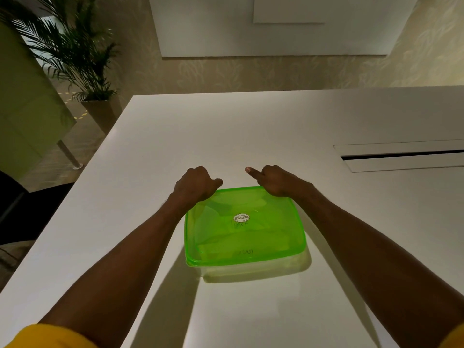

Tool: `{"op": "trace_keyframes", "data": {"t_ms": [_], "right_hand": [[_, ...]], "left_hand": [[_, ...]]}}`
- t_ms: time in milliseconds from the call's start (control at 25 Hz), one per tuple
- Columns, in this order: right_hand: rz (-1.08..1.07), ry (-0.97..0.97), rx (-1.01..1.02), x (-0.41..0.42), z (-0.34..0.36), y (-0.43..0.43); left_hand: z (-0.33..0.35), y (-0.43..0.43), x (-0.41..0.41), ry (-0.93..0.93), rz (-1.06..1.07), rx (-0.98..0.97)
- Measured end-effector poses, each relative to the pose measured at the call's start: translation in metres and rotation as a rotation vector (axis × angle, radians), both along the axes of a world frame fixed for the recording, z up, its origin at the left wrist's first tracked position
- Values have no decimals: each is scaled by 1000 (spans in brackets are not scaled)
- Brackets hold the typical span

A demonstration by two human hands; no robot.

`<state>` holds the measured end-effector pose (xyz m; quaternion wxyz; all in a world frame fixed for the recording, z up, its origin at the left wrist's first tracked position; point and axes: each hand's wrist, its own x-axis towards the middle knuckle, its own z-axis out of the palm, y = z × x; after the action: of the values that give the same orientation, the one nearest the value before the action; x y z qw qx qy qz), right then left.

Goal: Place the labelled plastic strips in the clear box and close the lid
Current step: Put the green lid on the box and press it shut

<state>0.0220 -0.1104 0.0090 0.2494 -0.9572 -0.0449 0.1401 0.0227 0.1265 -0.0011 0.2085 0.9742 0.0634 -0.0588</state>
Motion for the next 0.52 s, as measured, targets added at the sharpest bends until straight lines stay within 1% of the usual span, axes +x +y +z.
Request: {"op": "trace_keyframes", "data": {"t_ms": [120, 200, 320, 400, 440, 520], "right_hand": [[55, 10, -23, 2, -6, -2], [-5, 48, -2, 1, -2, -1], [6, -2, 22, 1, -3, 1], [-47, -52, 52, -2, -3, 0], [-71, -37, 59, -1, -5, -3], [-91, -11, -5, 1, -6, -2]], "left_hand": [[-7, 1, 4, -6, 17, -36], [-10, 3, 6, 16, 36, -83], [-11, 5, 7, 32, 30, -147], [-9, 6, 4, 22, 39, -184], [-8, 6, 1, 12, 55, -202], [-4, 5, -4, -14, 86, -198]]}}
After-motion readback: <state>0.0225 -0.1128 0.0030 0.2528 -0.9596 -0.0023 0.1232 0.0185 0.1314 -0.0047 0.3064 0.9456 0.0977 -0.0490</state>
